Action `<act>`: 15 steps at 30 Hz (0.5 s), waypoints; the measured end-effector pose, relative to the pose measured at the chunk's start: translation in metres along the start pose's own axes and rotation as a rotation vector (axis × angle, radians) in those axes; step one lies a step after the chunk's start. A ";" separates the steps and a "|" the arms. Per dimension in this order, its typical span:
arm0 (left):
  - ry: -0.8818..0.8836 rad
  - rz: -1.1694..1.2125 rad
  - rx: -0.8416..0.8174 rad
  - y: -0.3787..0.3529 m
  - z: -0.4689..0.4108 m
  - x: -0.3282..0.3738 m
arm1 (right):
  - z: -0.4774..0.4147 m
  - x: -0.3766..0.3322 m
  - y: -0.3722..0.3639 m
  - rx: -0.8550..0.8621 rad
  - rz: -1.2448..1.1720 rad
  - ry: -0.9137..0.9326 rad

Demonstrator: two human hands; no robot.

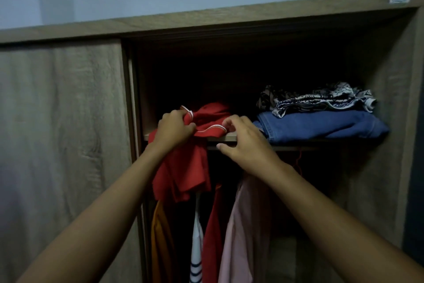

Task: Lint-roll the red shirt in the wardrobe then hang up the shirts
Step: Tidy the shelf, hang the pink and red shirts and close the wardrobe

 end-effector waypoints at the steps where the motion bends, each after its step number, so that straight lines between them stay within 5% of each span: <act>1: 0.009 0.056 -0.029 0.002 0.005 0.000 | -0.003 -0.001 -0.007 -0.042 0.041 0.002; 5: -0.021 0.228 -0.090 0.016 0.030 0.009 | -0.009 -0.004 -0.048 -0.213 0.184 -0.006; 10: -0.148 0.356 -0.083 0.055 0.052 0.011 | -0.014 -0.009 -0.021 0.141 -0.096 -0.033; 15: -0.371 0.311 -0.211 0.077 0.070 0.018 | -0.018 -0.027 0.017 0.244 -0.322 -0.069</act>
Point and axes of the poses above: each hand's wrist, its own z-axis away from the middle knuckle, its own y-axis out of the back of the hand, x = y × z, the point moved 10 cm from there along -z, towards the middle knuckle, and after that the axes turned 11 degrees about y, right-handed, at the moved point
